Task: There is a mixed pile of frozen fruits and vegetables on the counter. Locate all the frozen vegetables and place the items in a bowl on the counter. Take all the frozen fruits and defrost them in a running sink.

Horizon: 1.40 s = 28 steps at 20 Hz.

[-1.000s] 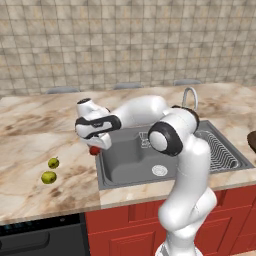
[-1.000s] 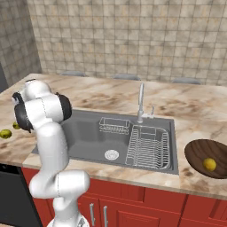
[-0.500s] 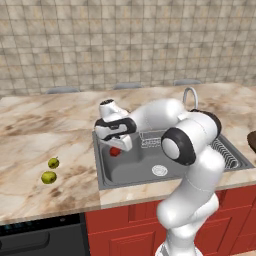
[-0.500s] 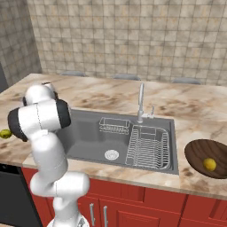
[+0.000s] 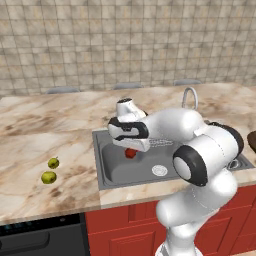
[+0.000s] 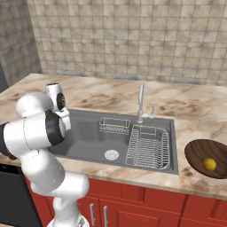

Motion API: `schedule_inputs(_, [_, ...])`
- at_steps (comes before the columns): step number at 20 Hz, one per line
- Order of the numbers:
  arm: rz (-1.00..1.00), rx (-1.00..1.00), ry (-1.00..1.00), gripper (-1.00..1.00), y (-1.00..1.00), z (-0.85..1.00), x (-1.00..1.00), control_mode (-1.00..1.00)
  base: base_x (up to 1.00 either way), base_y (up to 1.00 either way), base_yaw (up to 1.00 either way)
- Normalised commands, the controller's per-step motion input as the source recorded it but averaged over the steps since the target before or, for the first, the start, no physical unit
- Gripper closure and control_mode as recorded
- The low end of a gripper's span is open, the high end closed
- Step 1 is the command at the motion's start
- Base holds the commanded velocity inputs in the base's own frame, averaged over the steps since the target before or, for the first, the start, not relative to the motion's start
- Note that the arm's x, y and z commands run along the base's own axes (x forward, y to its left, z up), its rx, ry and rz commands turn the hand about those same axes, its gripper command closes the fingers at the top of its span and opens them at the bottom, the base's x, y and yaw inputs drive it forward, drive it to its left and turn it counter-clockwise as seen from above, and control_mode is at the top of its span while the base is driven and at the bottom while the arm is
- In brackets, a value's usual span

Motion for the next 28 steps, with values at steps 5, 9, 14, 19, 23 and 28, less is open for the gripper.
schedule_inputs(5, [0.34,0.0,0.04,1.0,-0.24,-0.03,-0.45,-1.0,0.0,0.0,0.0])
schedule_inputs(9, [0.23,0.02,0.03,1.0,-0.53,0.01,-0.22,-1.0,0.0,0.0,0.0])
schedule_inputs(14, [0.13,0.0,0.01,1.0,-0.45,0.01,-0.23,-1.0,0.0,0.0,0.0])
schedule_inputs(19, [0.09,0.0,0.0,1.0,-0.55,0.2,-0.39,-1.0,0.0,0.0,0.0])
schedule_inputs(23, [0.07,0.0,-0.01,1.0,-0.35,0.19,-0.6,-1.0,0.0,0.0,0.0])
schedule_inputs(28, [-0.01,0.04,0.0,1.0,-0.78,0.12,-0.38,-1.0,0.0,0.0,0.0])
